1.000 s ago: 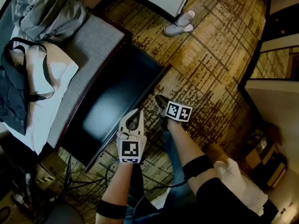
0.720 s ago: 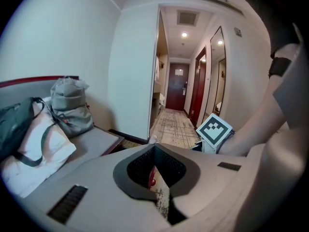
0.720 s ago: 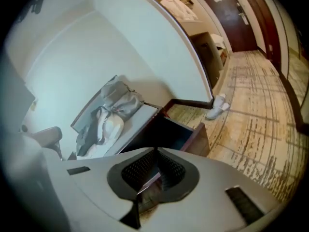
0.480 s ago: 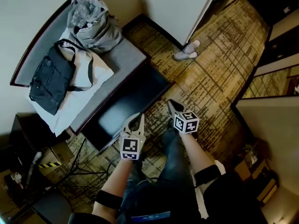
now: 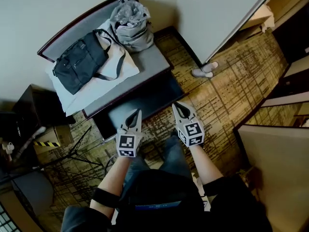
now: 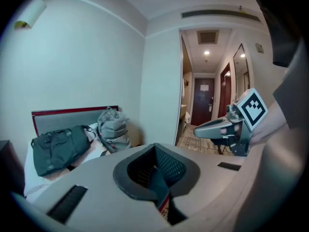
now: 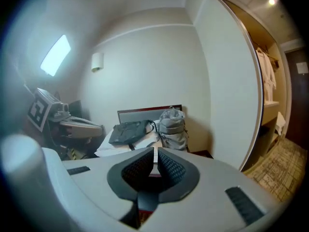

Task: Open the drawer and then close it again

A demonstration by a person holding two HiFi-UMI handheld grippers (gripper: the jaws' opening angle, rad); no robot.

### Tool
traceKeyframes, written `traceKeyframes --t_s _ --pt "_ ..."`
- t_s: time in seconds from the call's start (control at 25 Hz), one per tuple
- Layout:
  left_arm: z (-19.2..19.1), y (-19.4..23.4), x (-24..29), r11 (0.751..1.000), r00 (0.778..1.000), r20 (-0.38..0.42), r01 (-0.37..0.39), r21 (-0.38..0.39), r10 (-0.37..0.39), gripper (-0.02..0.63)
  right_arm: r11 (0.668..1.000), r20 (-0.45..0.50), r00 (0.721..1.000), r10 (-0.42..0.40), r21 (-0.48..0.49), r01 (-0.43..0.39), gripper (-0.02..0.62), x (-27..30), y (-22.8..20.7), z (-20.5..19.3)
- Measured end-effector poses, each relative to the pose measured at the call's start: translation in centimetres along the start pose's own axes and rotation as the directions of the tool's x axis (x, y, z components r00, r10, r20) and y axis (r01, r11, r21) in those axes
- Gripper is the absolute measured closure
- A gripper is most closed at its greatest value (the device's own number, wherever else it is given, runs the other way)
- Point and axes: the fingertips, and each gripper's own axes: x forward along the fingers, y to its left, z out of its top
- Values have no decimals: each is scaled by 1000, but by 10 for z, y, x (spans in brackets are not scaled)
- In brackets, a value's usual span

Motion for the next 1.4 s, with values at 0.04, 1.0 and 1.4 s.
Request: traceKeyframes --t_s 0.04,1.0,1.4 --pt "4 7 -8 1000 1000 5 -24 -11 24 601 1000 5 1000 18 -25 -17 572 0 7 9" --pt "3 117 -120 935 937 5 -348 -63 349 604 949 32 969 244 -216 -232 572 42 115 78" --pt "0 108 -113 948 951 13 -306 -83 308 601 956 27 974 225 -199 -215 572 41 109 71"
